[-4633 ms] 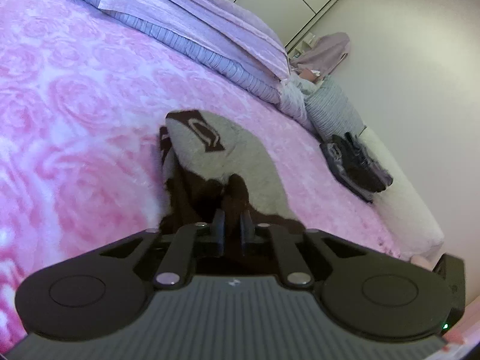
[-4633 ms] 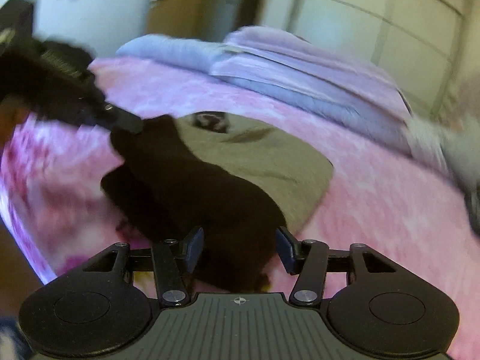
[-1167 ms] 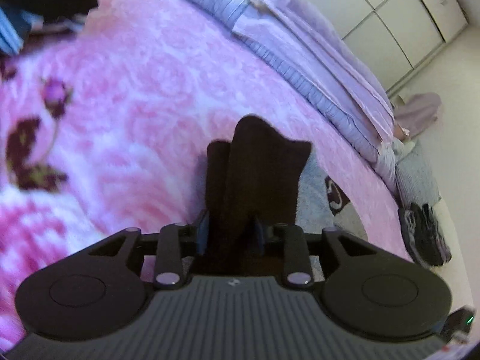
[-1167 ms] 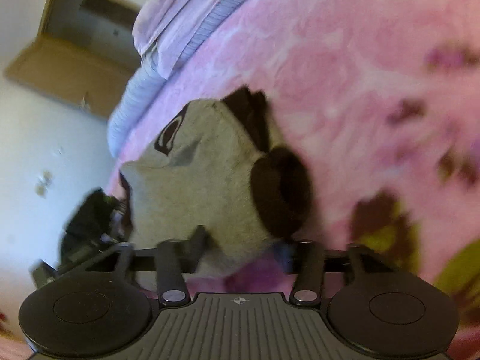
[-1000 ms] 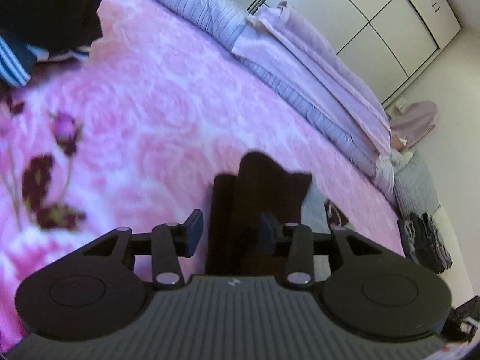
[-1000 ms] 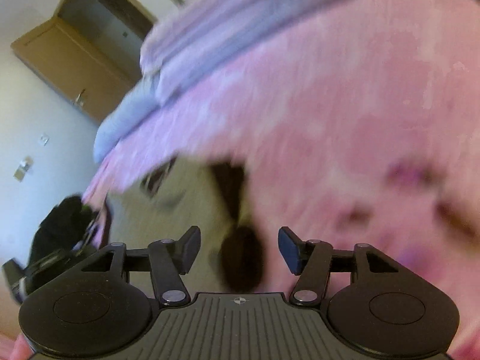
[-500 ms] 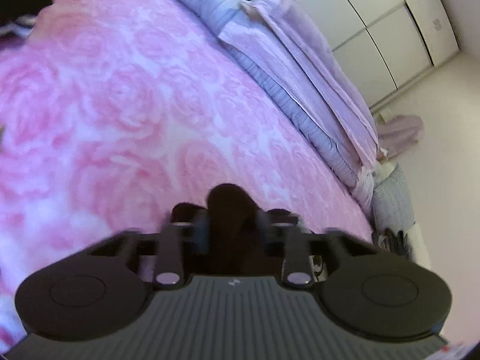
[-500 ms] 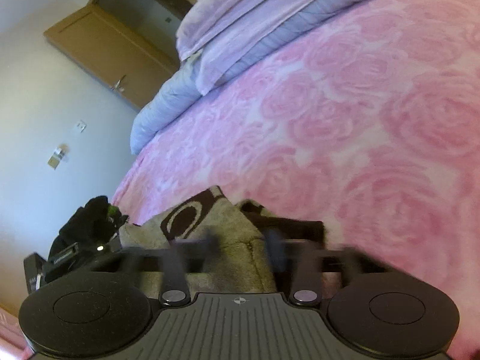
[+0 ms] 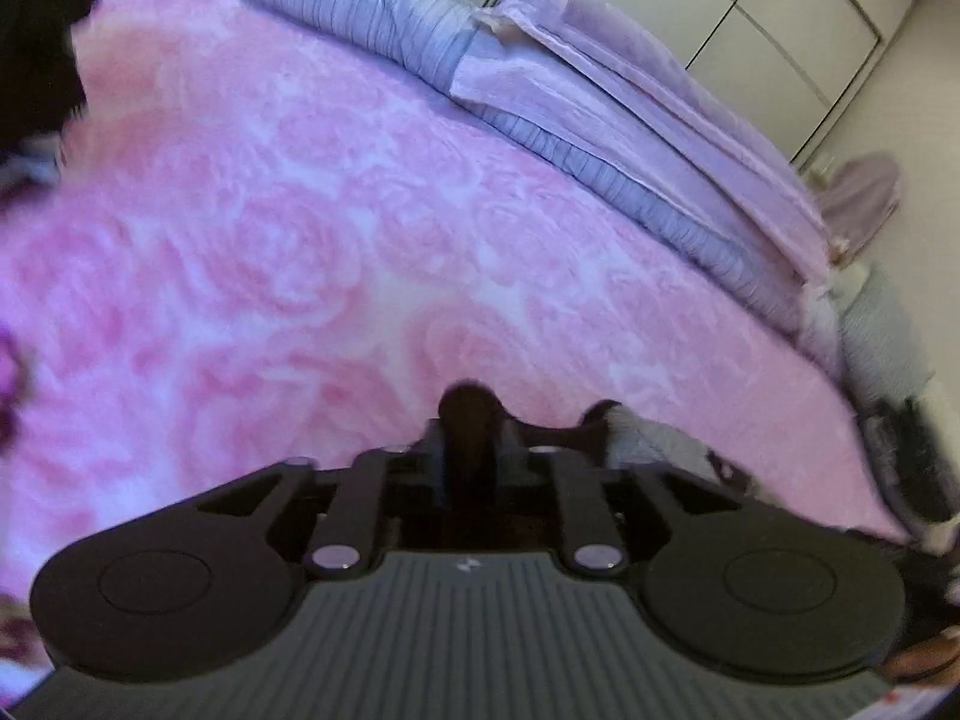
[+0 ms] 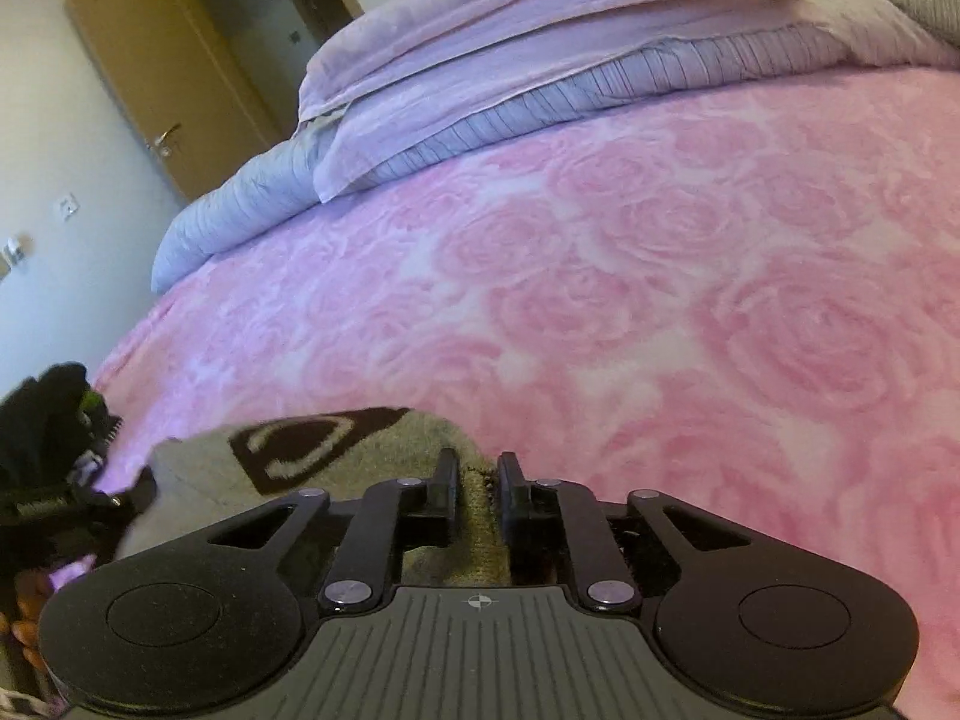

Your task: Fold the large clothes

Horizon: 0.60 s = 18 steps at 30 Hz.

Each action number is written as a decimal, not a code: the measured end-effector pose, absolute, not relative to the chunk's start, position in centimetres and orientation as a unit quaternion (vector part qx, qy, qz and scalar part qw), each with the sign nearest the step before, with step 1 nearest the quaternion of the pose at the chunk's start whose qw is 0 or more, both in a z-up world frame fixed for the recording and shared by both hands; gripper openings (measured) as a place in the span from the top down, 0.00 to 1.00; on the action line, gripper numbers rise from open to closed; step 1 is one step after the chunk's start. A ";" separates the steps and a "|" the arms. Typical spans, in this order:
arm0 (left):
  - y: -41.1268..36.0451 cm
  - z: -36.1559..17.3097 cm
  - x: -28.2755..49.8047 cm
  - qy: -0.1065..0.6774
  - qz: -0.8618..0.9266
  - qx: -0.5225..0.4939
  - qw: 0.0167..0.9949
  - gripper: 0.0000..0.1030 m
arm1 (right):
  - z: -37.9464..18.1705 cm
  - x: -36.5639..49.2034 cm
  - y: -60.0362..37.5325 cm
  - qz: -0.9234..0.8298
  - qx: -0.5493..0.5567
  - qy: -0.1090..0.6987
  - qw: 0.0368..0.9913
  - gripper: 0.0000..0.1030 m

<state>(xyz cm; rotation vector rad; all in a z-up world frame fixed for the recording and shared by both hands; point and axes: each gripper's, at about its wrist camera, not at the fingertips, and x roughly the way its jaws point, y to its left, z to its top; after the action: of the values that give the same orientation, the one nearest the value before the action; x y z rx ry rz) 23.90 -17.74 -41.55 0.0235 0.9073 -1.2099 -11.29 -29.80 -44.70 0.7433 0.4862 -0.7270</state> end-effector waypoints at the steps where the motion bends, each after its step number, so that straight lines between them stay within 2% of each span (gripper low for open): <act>1: -17.4 -40.7 23.5 0.396 -0.542 0.021 0.741 0.70 | -43.9 -11.6 -29.6 -0.347 0.347 0.233 0.840 0.65; 2: -17.0 -39.9 23.2 0.384 -0.539 0.029 0.749 0.70 | -42.9 -11.9 -29.0 -0.357 0.333 0.232 0.841 0.59; 6: -14.1 -36.9 21.2 0.355 -0.561 0.031 0.747 0.70 | -39.8 -13.4 -25.8 -0.368 0.281 0.222 0.858 0.58; 8: -13.0 -36.0 18.9 0.346 -0.580 0.066 0.735 0.70 | -39.2 -13.8 -23.4 -0.354 0.267 0.231 0.866 0.58; 14: -12.4 -37.7 12.3 0.346 -0.592 0.165 0.709 0.70 | -41.2 -12.7 -17.8 -0.342 0.216 0.302 0.863 0.61; 18: -12.8 -37.8 11.3 0.345 -0.563 0.180 0.729 0.71 | -43.2 -11.2 -18.1 -0.352 0.205 0.327 0.853 0.61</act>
<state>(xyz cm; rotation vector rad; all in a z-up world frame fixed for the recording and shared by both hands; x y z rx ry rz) 11.28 -12.78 -37.81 0.3974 0.7597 -1.2398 -11.22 -18.07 -43.21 0.4304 0.6888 -0.7399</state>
